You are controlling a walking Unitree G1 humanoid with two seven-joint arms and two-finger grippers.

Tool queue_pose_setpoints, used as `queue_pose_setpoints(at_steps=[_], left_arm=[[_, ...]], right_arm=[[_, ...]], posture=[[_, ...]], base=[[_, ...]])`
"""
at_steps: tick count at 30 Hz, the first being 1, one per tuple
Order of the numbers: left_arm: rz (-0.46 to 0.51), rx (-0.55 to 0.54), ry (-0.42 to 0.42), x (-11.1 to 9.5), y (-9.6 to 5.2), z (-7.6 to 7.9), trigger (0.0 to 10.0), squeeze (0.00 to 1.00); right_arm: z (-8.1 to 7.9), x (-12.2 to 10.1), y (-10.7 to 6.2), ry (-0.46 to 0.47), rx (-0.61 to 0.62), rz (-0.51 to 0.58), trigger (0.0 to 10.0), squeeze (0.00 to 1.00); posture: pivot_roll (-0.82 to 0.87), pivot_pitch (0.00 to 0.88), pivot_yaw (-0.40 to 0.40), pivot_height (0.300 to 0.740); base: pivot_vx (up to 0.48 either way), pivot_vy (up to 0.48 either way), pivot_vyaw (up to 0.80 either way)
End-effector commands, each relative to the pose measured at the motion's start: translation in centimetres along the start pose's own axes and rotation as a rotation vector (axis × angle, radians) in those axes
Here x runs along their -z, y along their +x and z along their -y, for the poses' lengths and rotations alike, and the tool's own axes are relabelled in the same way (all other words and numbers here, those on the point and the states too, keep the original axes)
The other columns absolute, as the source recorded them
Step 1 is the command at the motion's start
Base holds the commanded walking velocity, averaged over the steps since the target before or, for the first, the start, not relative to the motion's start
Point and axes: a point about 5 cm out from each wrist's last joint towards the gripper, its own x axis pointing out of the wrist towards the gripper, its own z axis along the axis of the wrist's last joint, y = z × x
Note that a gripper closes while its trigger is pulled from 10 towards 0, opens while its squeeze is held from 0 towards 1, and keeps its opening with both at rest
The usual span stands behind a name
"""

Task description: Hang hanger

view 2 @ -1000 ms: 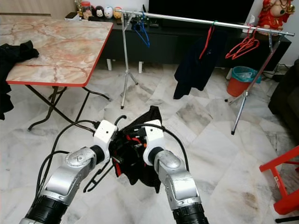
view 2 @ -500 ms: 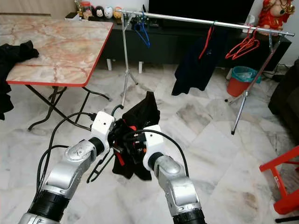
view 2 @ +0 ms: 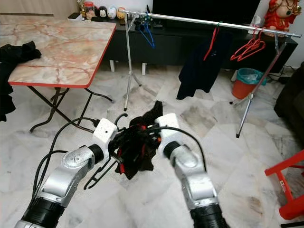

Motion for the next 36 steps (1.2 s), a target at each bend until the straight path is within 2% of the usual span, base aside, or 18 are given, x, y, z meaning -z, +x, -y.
queue_pose_setpoints(at_steps=[1, 4, 6, 9, 10, 11, 12, 13, 16, 17, 18, 19, 23, 24, 27, 31, 36], left_arm=[[0.005, 0.075, 0.015, -0.3, -0.2, 0.7, 10.0, 0.00], [-0.021, 0.131, 0.018, 0.2, -0.7, 1.1, 10.0, 0.00], [-0.043, 0.136, 0.036, 0.6, -1.1, 0.7, 10.0, 0.00], [-0.049, 0.119, 0.038, 0.7, -1.4, 0.2, 10.0, 0.00], [-0.050, 0.112, 0.042, 0.8, -1.5, 0.0, 10.0, 0.00], [-0.050, 0.112, 0.042, 0.8, -1.5, 0.0, 10.0, 0.00], [-0.048, 0.102, 0.041, 0.7, -1.5, -0.1, 10.0, 0.00], [-0.047, 0.100, 0.041, 0.7, -1.5, -0.1, 10.0, 0.00], [-0.035, 0.109, 0.034, 0.4, -1.4, 0.0, 10.0, 0.00], [-0.035, 0.125, 0.030, 0.4, -1.5, 0.0, 10.0, 0.00], [-0.035, 0.125, 0.030, 0.4, -1.5, 0.0, 10.0, 0.00], [-0.039, 0.144, 0.031, 0.4, -1.7, 0.1, 10.0, 0.00], [-0.052, 0.199, 0.023, 0.5, -2.2, 0.1, 10.0, 0.00], [-0.061, 0.256, 0.017, 0.5, -2.5, 0.4, 10.0, 0.00], [-0.075, 0.318, 0.018, 0.5, -3.0, 0.8, 10.0, 0.00], [-0.099, 0.414, 0.006, 0.7, -3.9, 1.3, 10.0, 0.00], [-0.123, 0.454, 0.005, 0.9, -4.5, 1.4, 10.0, 0.00]], right_arm=[[1.1, -0.4, -0.1, -0.049, 0.001, 0.006, 10.0, 0.00], [1.9, -0.7, -0.2, -0.108, -0.035, 0.003, 10.0, 0.00], [2.6, -1.0, -0.4, -0.181, -0.076, -0.013, 10.0, 0.00], [2.7, -1.3, -0.3, -0.186, -0.117, -0.008, 10.0, 0.00], [1.9, -1.4, -0.3, -0.158, -0.183, -0.005, 10.0, 0.00], [1.9, -1.4, -0.3, -0.158, -0.183, -0.005, 10.0, 0.00], [0.8, -1.5, -0.3, -0.136, -0.253, 0.004, 10.0, 0.00], [0.4, -1.5, -0.4, -0.131, -0.281, 0.009, 10.0, 0.00], [-2.8, -0.9, -1.6, -0.128, -0.537, 0.017, 10.0, 0.00], [-3.4, -0.5, -2.3, -0.172, -0.625, 0.004, 10.0, 0.00], [-3.4, -0.5, -2.3, -0.172, -0.625, 0.004, 10.0, 0.00], [-3.5, 0.3, -3.1, -0.228, -0.696, -0.036, 10.0, 0.00], [-1.8, 0.6, -3.2, -0.264, -0.668, -0.077, 10.0, 0.00], [-0.9, 0.6, -3.0, -0.281, -0.652, -0.095, 10.0, 0.00], [-0.3, 0.3, -3.1, -0.291, -0.663, -0.100, 10.0, 0.00], [0.9, -1.2, -2.8, -0.276, -0.679, -0.056, 10.0, 0.00], [2.1, -1.2, -2.7, -0.294, -0.702, -0.090, 10.0, 0.00]], posture=[[0.10, 0.000, -0.051, 0.740], [0.10, 0.000, -0.051, 0.740], [0.11, 0.000, -0.050, 0.740], [0.11, 0.000, -0.053, 0.740], [0.11, 0.000, -0.057, 0.740], [0.11, 0.000, -0.057, 0.740], [0.11, 0.000, -0.058, 0.740], [0.11, 0.000, -0.058, 0.740], [0.12, 0.000, -0.056, 0.740], [0.11, 0.000, -0.054, 0.740], [0.11, 0.000, -0.054, 0.740], [0.11, 0.000, -0.053, 0.740], [0.11, 0.000, -0.051, 0.740], [0.11, 0.000, -0.052, 0.740], [0.11, 0.000, -0.049, 0.740], [0.12, 0.000, -0.049, 0.740], [0.12, 0.000, -0.046, 0.740]], base=[[0.000, 0.000, 0.00], [0.000, 0.000, 0.00], [0.000, 0.000, 0.00], [0.000, 0.000, 0.00], [0.000, 0.000, 0.00], [0.000, 0.000, 0.00], [0.000, 0.000, 0.00], [0.000, 0.000, 0.00], [0.000, 0.000, 0.00], [0.000, 0.000, 0.00], [0.000, 0.000, 0.00], [0.000, 0.000, 0.00], [0.000, 0.000, 0.00], [0.000, 0.000, 0.00], [0.000, 0.000, 0.00], [0.000, 0.000, 0.00], [0.000, 0.000, 0.00]])
